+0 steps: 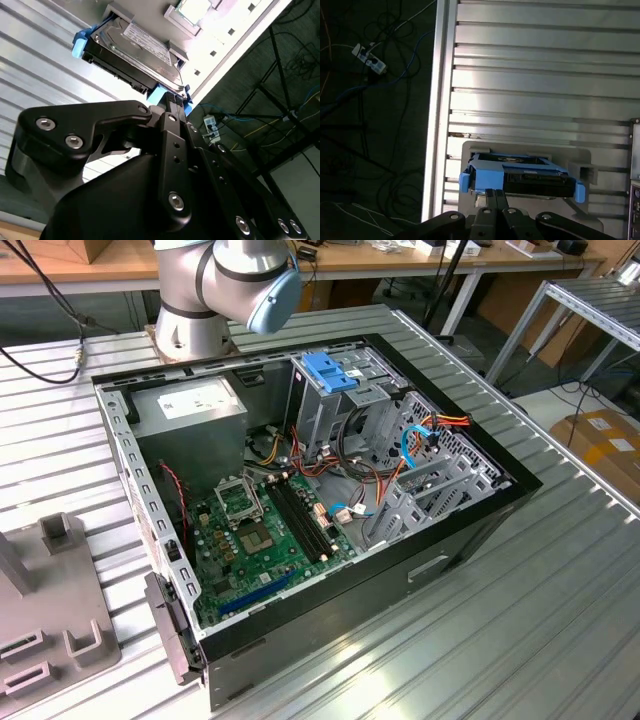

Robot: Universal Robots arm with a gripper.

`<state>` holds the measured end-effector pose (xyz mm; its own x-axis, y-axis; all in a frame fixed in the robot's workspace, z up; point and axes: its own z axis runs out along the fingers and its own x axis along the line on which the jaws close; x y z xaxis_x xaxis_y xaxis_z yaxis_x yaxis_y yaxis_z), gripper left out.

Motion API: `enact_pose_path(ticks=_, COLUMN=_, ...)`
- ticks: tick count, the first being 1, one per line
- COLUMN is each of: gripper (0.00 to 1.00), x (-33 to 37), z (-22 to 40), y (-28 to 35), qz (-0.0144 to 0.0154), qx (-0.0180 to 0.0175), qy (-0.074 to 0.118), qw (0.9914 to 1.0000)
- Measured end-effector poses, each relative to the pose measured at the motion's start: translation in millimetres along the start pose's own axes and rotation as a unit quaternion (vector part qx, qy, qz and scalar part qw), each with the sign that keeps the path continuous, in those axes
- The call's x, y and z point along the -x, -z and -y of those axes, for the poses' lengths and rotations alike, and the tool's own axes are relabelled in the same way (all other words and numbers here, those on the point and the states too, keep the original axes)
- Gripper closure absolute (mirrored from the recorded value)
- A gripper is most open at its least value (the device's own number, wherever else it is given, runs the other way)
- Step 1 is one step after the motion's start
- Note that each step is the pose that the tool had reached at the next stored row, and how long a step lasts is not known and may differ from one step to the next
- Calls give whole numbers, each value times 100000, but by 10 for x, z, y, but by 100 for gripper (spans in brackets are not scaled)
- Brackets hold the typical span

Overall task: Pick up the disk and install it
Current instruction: 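Pick up the disk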

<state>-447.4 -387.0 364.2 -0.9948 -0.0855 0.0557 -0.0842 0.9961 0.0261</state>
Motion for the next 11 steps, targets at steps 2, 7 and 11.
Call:
enact_pose_path(ticks=2, gripper=89, x=0, z=0, y=0, qz=-52, qx=-105, qy=1876, qw=99982)
enact_pose_path(ticks=7, gripper=89, x=0, z=0, y=0, qz=-138, qx=-290, qy=5201, qw=99864)
enact_pose_path(ticks=11, gripper=89, x=0, z=0, y=0, qz=-257, qx=-555, qy=9790, qw=99518)
